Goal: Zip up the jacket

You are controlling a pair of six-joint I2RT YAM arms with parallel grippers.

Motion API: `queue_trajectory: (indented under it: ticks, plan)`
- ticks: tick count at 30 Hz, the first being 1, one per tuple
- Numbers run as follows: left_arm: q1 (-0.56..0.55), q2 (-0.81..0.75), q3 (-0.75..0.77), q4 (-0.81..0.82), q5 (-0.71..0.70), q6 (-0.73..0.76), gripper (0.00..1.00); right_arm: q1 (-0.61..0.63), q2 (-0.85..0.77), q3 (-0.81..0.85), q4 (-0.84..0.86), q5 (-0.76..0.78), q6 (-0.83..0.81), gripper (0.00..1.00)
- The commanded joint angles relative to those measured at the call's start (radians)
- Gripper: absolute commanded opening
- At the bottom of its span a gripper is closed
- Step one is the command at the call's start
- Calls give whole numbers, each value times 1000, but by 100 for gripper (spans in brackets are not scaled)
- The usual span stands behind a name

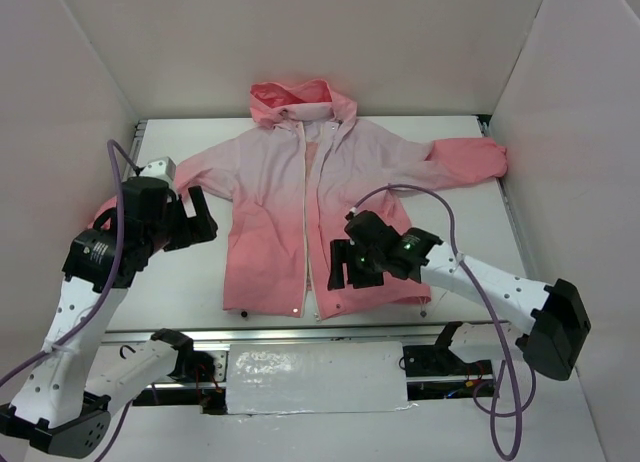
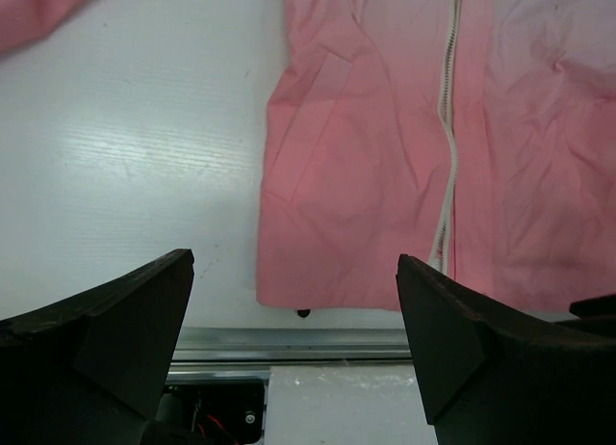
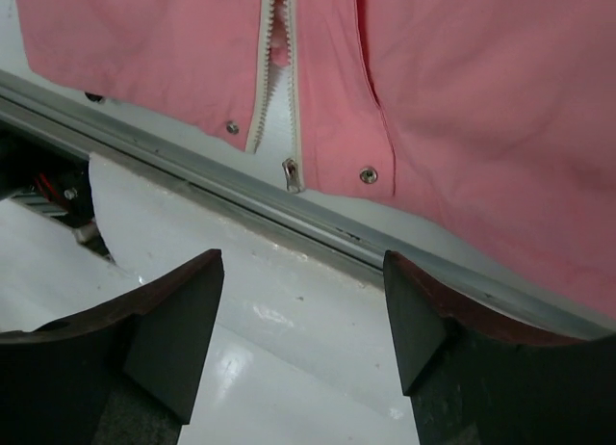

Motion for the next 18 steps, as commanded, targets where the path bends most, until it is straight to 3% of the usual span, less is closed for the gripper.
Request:
queue_trajectory:
  ticks: [1, 5, 18]
  plan:
    - [-3, -36, -32, 23, 76, -36, 99, 9, 25, -44, 181, 10, 17, 73]
    - [-3, -39, -40, 23, 113, -40, 99, 14, 108, -107, 295, -74, -9, 70]
    - [-3, -42, -35, -6, 153, -49, 99, 14, 280, -202, 407, -22, -3, 64]
